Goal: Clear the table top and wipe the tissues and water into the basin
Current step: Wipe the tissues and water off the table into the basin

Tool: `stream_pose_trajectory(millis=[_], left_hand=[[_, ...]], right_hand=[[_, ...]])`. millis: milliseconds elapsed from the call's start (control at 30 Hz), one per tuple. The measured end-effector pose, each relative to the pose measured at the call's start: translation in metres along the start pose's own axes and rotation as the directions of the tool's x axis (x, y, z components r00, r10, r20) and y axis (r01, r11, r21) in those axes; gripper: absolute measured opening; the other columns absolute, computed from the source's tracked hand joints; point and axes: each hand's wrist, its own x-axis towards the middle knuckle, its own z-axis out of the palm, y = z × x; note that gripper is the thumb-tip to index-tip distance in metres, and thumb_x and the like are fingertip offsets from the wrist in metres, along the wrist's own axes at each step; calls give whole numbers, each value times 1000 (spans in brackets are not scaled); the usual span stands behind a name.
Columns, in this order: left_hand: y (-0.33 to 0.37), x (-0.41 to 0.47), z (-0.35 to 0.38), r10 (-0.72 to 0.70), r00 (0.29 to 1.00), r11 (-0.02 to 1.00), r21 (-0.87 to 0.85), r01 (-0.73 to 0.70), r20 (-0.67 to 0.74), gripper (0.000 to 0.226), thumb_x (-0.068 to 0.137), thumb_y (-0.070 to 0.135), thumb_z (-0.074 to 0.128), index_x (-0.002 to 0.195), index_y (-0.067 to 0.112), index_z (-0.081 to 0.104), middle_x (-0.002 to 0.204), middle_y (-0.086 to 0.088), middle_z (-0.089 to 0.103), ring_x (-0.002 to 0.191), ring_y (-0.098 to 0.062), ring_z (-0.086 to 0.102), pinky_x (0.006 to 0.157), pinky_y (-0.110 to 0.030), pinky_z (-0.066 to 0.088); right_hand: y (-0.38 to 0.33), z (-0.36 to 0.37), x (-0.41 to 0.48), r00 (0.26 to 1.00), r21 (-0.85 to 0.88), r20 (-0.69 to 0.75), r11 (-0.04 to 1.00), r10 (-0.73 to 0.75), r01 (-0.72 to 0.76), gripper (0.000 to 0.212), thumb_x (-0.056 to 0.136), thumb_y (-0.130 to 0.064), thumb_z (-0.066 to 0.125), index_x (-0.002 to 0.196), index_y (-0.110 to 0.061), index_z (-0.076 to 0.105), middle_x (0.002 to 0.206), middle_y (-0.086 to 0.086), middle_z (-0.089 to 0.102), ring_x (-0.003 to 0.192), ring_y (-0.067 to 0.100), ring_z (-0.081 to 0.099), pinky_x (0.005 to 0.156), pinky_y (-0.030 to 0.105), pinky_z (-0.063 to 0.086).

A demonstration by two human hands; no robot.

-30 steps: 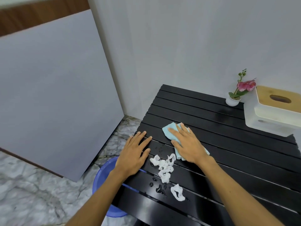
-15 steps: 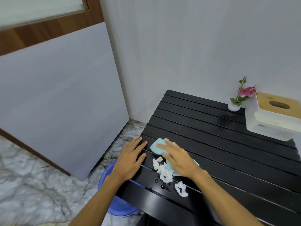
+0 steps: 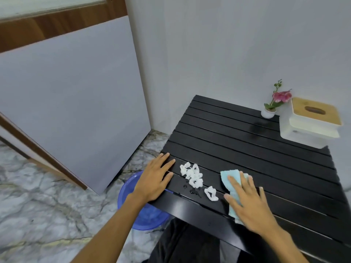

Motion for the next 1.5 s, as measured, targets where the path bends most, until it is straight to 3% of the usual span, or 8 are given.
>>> stream_pose_trajectory(millis=[100, 233, 400, 533, 1033, 1500], left_hand=[[0, -5, -1, 23, 1000, 1000, 2, -23, 1, 54, 96, 51, 26, 144, 29, 37, 157, 6, 23, 145, -11, 9, 115, -25, 0], [-1, -13, 0, 27, 1000, 1000, 2, -27, 8, 57, 96, 55, 20, 145, 31, 35, 156, 9, 23, 145, -8, 8, 117, -28, 0], [1, -13, 1, 28, 1000, 1000, 3, -28, -5, 55, 96, 53, 23, 144, 30, 37, 156, 8, 25, 145, -9, 10, 117, -27, 1], [0, -13, 3, 20, 1000, 1000, 3, -20, -13, 53, 97, 50, 27, 144, 29, 38, 156, 7, 26, 145, -9, 11, 119, -35, 8], [3, -14, 0, 24, 999, 1000, 18, -24, -22, 53, 97, 48, 25, 145, 28, 37, 156, 6, 25, 145, -8, 8, 116, -23, -4], [1, -14, 1, 17, 999, 1000, -24, -18, -35, 50, 98, 46, 30, 144, 28, 39, 156, 6, 26, 145, -7, 8, 117, -27, 0]], right_hand=[[13, 5, -2, 996, -28, -77, 999, -46, 44, 75, 79, -74, 5, 147, -44, 8, 160, -10, -9, 145, 11, -17, 117, 39, -3], [15, 10, -2, 989, -69, -108, 993, -103, 96, 74, 82, -74, 6, 149, -42, 6, 160, -8, -8, 143, 8, -22, 118, 33, -7], [6, 18, -8, 984, -105, -159, 992, -85, 69, 69, 88, -63, 13, 150, -35, 6, 159, -3, -8, 145, 12, -19, 119, 36, -4], [-8, 29, -16, 978, -49, -203, 998, -44, 34, 67, 90, -59, 13, 151, -32, 8, 158, -1, -6, 146, 14, -17, 119, 36, -4], [-68, 45, 16, 955, 7, -276, 994, 108, -111, 69, 88, -48, 2, 152, -23, 11, 160, 12, 3, 147, 27, -7, 120, 44, 0], [-80, 38, 57, 970, -33, -239, 998, -52, 45, 68, 87, -43, 4, 151, -23, 16, 160, 10, 9, 148, 25, -2, 119, 43, 2]])
